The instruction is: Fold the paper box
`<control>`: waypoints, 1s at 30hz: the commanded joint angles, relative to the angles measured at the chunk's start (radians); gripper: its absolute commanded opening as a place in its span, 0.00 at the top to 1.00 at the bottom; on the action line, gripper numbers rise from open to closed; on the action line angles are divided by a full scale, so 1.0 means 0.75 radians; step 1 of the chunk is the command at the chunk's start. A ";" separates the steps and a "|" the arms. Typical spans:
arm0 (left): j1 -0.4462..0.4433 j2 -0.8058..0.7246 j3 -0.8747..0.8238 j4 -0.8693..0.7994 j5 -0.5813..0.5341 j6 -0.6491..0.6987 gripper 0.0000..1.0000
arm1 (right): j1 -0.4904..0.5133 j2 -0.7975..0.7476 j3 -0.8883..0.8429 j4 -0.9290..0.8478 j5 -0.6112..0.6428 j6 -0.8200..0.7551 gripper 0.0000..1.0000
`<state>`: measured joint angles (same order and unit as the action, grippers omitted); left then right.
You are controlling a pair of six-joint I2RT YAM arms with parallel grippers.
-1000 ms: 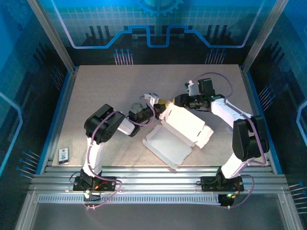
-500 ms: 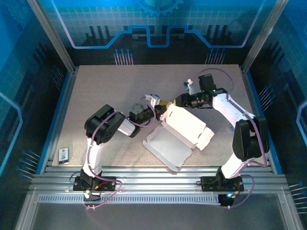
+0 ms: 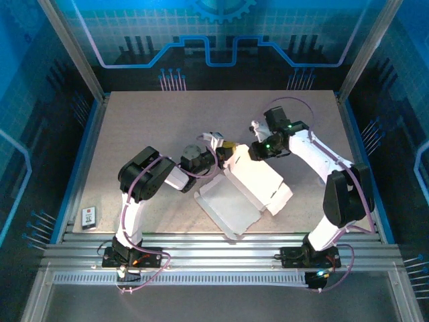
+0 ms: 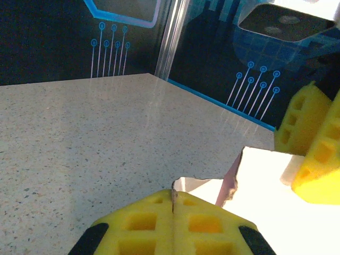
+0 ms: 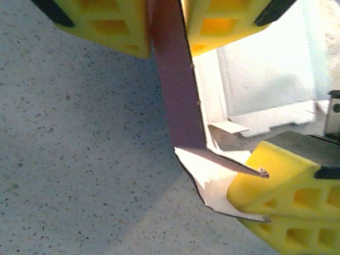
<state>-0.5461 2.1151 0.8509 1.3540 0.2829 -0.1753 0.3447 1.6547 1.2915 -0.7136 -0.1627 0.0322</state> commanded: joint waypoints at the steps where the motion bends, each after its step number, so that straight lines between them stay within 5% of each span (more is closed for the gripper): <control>1: 0.001 -0.076 0.004 0.009 0.022 0.005 1.00 | 0.069 -0.060 0.009 -0.064 0.252 -0.066 0.82; 6: 0.011 -0.137 0.027 -0.115 0.054 -0.009 0.94 | 0.150 -0.135 -0.012 -0.040 0.448 -0.117 0.92; 12: 0.118 -0.221 0.064 -0.256 0.233 -0.238 0.81 | 0.272 -0.156 -0.012 -0.043 0.723 -0.195 0.98; 21: 0.315 -0.387 0.136 -0.725 0.501 -0.252 0.69 | 0.487 -0.060 -0.052 0.048 1.151 -0.331 0.99; 30: 0.382 -0.255 0.343 -1.019 0.691 -0.200 0.67 | 0.577 0.002 -0.121 0.172 1.357 -0.378 0.98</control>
<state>-0.2546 1.8725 1.0664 0.6823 0.7128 -0.3393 0.7589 1.6390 1.2243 -0.6121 0.7803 -0.2195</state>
